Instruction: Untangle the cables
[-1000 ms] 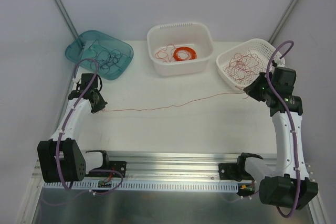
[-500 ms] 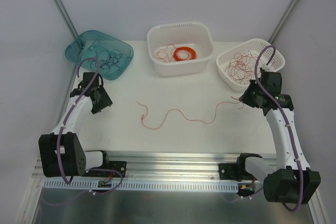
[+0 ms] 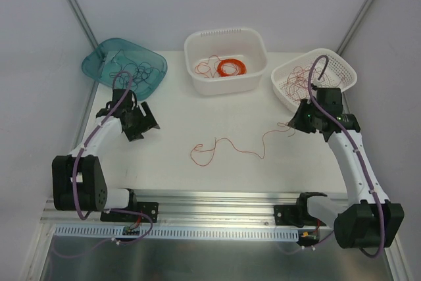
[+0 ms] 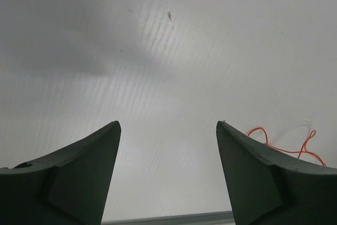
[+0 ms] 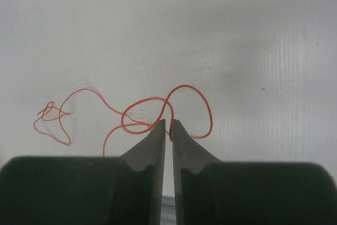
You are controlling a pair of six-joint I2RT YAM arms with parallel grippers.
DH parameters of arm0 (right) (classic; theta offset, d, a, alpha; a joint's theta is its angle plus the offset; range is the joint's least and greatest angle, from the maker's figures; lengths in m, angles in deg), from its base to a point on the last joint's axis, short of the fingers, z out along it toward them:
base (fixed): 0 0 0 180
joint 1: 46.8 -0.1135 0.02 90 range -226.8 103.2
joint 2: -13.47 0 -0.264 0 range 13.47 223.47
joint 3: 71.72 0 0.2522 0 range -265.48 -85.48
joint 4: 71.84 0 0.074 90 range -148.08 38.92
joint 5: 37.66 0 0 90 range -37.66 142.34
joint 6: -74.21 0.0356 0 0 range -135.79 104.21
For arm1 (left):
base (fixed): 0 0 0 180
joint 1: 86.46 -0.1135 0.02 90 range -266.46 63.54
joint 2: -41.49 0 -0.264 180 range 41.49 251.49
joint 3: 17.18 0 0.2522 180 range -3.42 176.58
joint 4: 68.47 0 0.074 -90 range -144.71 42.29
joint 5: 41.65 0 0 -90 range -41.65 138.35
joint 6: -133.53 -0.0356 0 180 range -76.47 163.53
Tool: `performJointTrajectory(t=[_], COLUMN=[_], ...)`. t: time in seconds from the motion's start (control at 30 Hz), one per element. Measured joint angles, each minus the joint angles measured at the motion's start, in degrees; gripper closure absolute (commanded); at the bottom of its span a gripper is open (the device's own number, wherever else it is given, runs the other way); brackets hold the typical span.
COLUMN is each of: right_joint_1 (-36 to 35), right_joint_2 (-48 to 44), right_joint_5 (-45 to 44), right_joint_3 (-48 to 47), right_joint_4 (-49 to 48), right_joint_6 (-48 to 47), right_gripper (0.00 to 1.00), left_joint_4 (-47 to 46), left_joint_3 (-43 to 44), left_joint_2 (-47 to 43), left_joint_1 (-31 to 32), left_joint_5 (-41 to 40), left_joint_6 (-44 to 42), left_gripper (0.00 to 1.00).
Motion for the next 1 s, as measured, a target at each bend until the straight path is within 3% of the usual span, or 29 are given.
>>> performJointTrajectory(t=[0.03,0.13,0.17,0.33,0.43,0.7,1.0], right_joint_1=[-1.2,-5.4,-6.4,-11.0,-13.3,-24.6,-35.9], right_joint_2=[0.4,2.4,3.1,5.8,6.0,11.3,22.3], right_joint_5=[0.4,1.2,1.3,0.9,0.3,-2.6,-10.5], right_joint_3=[-0.1,-0.1,-0.2,-0.2,-0.2,0.0,0.0], right_joint_4=[-0.2,-0.8,-1.0,-1.6,-2.0,-3.6,-5.4], right_joint_6=[-0.2,-0.5,-0.5,0.3,1.3,5.1,11.1], right_gripper=[0.69,0.44,0.40,0.10,0.01,0.03,0.03], left_joint_4=[-0.5,-1.7,-1.9,-1.9,-1.9,-3.1,-3.0], left_joint_3=[-0.1,-1.2,-1.6,-4.5,-5.5,-10.3,-15.3], left_joint_2=[0.0,-0.6,-1.1,-8.4,-14.8,-28.5,-30.9], left_joint_1=[0.6,2.4,2.8,3.5,3.5,3.5,5.3], left_joint_5=[1.0,2.6,3.1,4.5,4.9,7.0,8.0], left_joint_6=[0.0,-0.2,-0.3,-2.9,-5.2,-11.6,-13.3], left_gripper=[0.23,0.14,0.10,0.06,0.06,0.06,0.06])
